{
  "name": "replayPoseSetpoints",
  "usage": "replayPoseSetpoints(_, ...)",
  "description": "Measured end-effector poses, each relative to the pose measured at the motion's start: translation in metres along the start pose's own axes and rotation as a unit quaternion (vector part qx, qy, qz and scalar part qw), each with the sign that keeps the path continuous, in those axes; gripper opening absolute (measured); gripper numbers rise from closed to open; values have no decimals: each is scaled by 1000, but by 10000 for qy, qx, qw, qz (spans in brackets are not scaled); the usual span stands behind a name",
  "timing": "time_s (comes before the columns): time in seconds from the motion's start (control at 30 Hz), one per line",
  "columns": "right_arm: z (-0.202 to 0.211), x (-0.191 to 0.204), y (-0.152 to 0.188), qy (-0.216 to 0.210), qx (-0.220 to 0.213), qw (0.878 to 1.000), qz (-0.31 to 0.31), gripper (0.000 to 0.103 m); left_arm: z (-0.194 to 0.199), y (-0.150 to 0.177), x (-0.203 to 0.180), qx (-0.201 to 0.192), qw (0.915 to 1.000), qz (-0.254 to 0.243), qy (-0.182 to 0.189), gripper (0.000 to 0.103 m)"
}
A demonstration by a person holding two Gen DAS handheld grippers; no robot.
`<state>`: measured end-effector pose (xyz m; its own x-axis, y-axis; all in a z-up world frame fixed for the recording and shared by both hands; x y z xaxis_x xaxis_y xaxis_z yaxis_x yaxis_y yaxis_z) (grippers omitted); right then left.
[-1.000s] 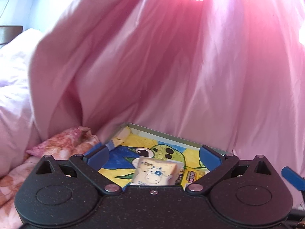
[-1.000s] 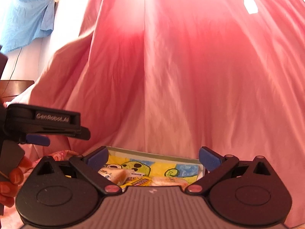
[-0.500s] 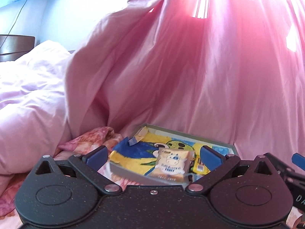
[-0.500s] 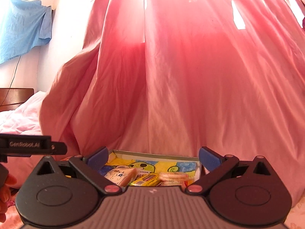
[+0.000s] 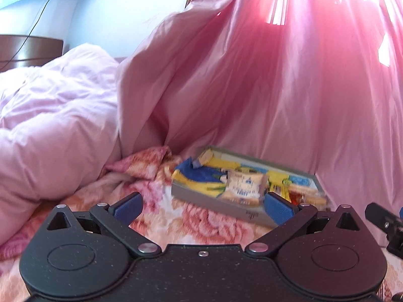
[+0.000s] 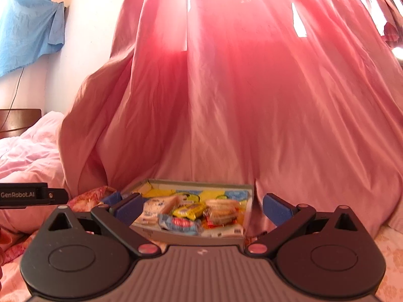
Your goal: Organize snacks
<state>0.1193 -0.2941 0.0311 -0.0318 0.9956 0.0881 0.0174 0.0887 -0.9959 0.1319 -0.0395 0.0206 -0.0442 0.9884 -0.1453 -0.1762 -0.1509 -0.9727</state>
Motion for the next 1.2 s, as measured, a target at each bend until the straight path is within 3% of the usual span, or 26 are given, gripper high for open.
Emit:
replayPoseSetpoints(0.2, 18, 3, 7, 26, 124, 9999, 64, 103, 14, 19, 11, 321, 9994, -88, 46, 102)
replayPoseSetpoints(0.73, 52, 25, 33, 111, 571, 9980, 244, 103, 40, 43, 32, 598, 9978, -258, 150, 102)
replayPoseSetpoints(0.97, 58, 32, 42, 136, 760, 9964, 338, 103, 43, 52, 40, 922, 9956, -178, 4, 102)
replayPoseSetpoints(1.2, 58, 36, 48, 169, 876, 9956, 279, 103, 48, 57, 42, 977, 9945, -377, -91, 102)
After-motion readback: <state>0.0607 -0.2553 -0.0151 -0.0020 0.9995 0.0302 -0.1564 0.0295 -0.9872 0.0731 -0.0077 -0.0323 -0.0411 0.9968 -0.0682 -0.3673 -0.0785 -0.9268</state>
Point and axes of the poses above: each gripper's, at about its wrist camera, not at the fingertips, and z roughly against the way its jaws point, x to its left, y to its underside, the point moved 5 cm from there along -z, roughly the way its jaws point, and after that the axes turned 8 degrees about -x, right-handed, at the moved point
